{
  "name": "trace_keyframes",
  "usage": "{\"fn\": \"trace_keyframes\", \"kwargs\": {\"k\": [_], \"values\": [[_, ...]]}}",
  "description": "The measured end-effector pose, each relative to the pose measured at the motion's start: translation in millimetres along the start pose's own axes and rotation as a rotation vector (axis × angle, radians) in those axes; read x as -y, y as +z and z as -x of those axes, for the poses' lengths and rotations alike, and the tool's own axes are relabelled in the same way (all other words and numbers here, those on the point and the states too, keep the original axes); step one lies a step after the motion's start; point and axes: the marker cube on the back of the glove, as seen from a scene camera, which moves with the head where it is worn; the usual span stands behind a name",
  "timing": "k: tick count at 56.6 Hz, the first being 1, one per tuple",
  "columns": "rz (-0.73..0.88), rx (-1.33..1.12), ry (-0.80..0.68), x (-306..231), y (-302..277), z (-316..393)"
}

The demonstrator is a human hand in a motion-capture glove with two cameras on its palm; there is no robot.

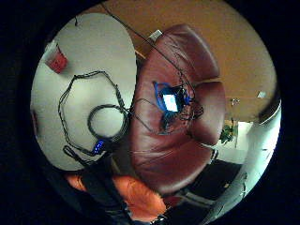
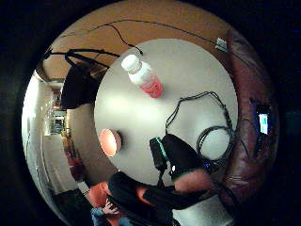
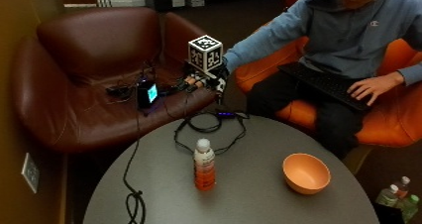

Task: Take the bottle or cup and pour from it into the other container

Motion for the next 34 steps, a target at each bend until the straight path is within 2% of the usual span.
{"fn": "trace_keyframes", "kwargs": {"k": [17,34], "values": [[0.017,0.053,-0.039,28,19,5],[-0.037,0.450,0.033,59,70,47]]}}
